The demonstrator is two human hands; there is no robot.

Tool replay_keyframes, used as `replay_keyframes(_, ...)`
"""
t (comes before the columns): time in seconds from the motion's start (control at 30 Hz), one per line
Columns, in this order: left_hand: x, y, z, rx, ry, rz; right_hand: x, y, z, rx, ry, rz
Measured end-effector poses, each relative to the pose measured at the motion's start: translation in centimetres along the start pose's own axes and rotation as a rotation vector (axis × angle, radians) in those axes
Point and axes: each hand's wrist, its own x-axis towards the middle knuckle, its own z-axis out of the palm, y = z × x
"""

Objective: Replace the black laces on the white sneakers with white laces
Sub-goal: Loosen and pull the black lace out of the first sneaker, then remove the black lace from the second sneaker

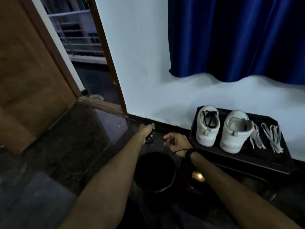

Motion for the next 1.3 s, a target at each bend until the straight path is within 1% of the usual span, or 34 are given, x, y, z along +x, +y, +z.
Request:
replay_keyframes(0.07, 1.2, -3.7, 0.8, 0.054, -0.029, -0.048, 0.2, 2.5, 2.4, 0.013, -0.054, 0.087)
replay_keyframes(0.17, 3.1, -9.0, 1.8, 0.15, -0.069, -0.148, 0.6, 6.0, 5.8, -0.085, -0.136, 0.155)
replay_keyframes(0.27, 4.4, -12.6, 2.3, 0.176, -0.102, -0.252, 0.5, 8.7, 8.6, -0.108, -0.184, 0.233)
replay_keyframes(0.33, 4.8, -13.8, 2.5, 0.186, -0.106, -0.282, 0.5, 10.2, 9.9, -0.123, -0.206, 0.267)
replay_keyframes(0.43, 5.7, -15.1, 2.9, 0.211, -0.071, -0.318, 0.8, 11.7, 11.1, -0.127, -0.234, 0.305)
replay_keyframes(0.57, 6.3, -16.8, 3.1, 0.257, -0.03, -0.422, 1.4, 13.3, 12.9, -0.114, -0.251, 0.363)
replay_keyframes(0.7, 5.4, -17.3, 3.4, 0.251, -0.039, -0.418, 1.6, 12.9, 13.6, -0.123, -0.254, 0.351)
replay_keyframes(0.77, 5.6, -17.2, 3.5, 0.259, -0.03, -0.377, 2.1, 12.0, 13.1, -0.127, -0.248, 0.326)
replay_keyframes(0.83, 5.3, -15.8, 3.7, 0.282, 0.009, -0.28, 2.7, 10.4, 11.9, -0.156, -0.222, 0.265)
replay_keyframes(1.0, 3.0, -8.1, 5.7, 0.359, 0.115, 0.101, 3.9, 5.2, 5.2, -0.171, -0.07, 0.044)
replay_keyframes(1.07, 1.7, -4.6, 7.2, 0.309, 0.14, 0.237, 3.8, 3.1, 1.7, -0.179, 0.029, -0.046)
replay_keyframes(1.2, -1.6, 2.0, 10.7, 0.114, 0.144, 0.415, 2.5, -0.3, -5.6, -0.177, 0.221, -0.151)
replay_keyframes(1.3, -3.8, 6.2, 13.2, 0.108, 0.108, 0.533, 1.3, -1.1, -10.9, -0.211, 0.362, -0.194)
